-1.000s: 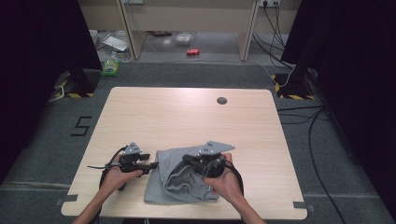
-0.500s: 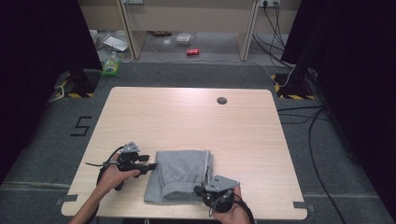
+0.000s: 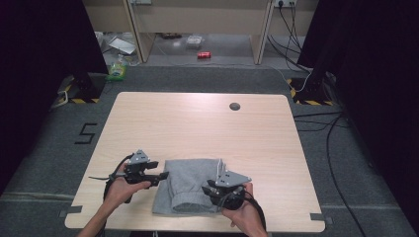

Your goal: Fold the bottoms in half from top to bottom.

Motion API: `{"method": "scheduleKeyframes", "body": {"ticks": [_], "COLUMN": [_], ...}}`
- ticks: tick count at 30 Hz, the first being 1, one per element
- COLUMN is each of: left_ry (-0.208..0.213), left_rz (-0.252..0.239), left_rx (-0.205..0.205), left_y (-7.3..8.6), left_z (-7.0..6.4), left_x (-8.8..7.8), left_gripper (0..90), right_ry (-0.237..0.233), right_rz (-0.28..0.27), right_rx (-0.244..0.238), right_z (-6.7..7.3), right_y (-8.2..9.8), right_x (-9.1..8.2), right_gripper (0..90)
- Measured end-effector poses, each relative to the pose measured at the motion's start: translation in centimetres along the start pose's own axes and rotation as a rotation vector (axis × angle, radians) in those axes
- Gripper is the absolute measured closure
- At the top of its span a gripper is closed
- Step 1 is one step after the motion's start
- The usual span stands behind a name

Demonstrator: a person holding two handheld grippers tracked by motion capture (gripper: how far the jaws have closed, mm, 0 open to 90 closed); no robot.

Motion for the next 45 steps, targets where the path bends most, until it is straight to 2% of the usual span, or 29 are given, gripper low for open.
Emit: {"method": "scheduleKeyframes", "body": {"ticks": [3, 6, 9, 11, 12, 15, 18, 21, 23, 26, 28, 31, 38, 45], "left_ry": [0.029, 0.062, 0.095, 0.098, 0.088, 0.082, 0.087, 0.092, 0.101, 0.115, 0.108, 0.089, 0.045, 0.012], "left_rz": [-0.016, -0.023, 0.021, 0.060, 0.063, 0.063, 0.072, 0.072, 0.064, 0.028, 0.005, -0.010, -0.006, -0.004], "left_rx": [0.012, 0.029, 0.073, 0.118, 0.138, 0.163, 0.164, 0.161, 0.148, 0.084, 0.060, 0.045, 0.005, -0.032], "left_y": [-0.2, 0.3, 1.8, 3.1, 3.6, 4.2, 4.3, 4.2, 3.9, 3.1, 2.5, 1.7, 0.6, 0.1], "left_z": [-1.9, -4.1, -6.0, -6.7, -6.9, -7.3, -7.2, -7.1, -7.0, -6.7, -6.1, -5.0, -2.5, -0.9], "left_x": [-0.1, -0.3, -0.5, -0.6, -0.6, -1.2, -1.3, -1.4, -1.5, -1.6, -1.6, -1.5, -0.4, 0.6], "left_gripper": [32.0, 31.3, 31.4, 32.7, 33.2, 35.6, 36.4, 36.4, 35.9, 34.0, 33.1, 31.2, 30.0, 29.8], "right_ry": [-0.015, -0.003, 0.001, 0.014, 0.014, 0.005, -0.011, -0.025, -0.003, 0.048, 0.084, 0.126, 0.188, 0.198], "right_rz": [0.065, 0.094, 0.114, 0.106, 0.109, 0.105, 0.097, 0.068, 0.037, 0.000, -0.012, -0.017, -0.031, -0.008], "right_rx": [-0.016, -0.050, -0.065, -0.085, -0.081, -0.061, -0.024, 0.023, 0.024, 0.028, 0.038, 0.057, 0.085, 0.130], "right_z": [0.8, 1.5, 2.4, 2.6, 2.7, 2.7, 2.7, 2.5, 1.9, 0.3, -1.0, -2.8, -6.0, -7.7], "right_y": [1.6, 2.5, 3.7, 4.0, 4.0, 4.1, 4.0, 3.2, 2.3, 1.0, 0.4, -0.2, -1.2, -1.1], "right_x": [1.0, 0.6, 0.1, -0.1, -0.2, -0.2, -0.2, -0.4, -0.7, -1.0, -1.1, -0.9, -0.2, 1.0], "right_gripper": [68.5, 69.7, 69.7, 69.7, 69.7, 69.4, 65.7, 55.8, 52.0, 48.1, 45.3, 41.7, 39.2, 38.8]}}
Point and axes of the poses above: each handheld gripper's, and its own axes: x roughly forward along the jaws, y roughly out of its underside, z roughly to its left, the point moved 7 cm from there along x, roughly forward along the jaws, and after that the axes turned 11 degrees about -z, right-handed, at the moved point
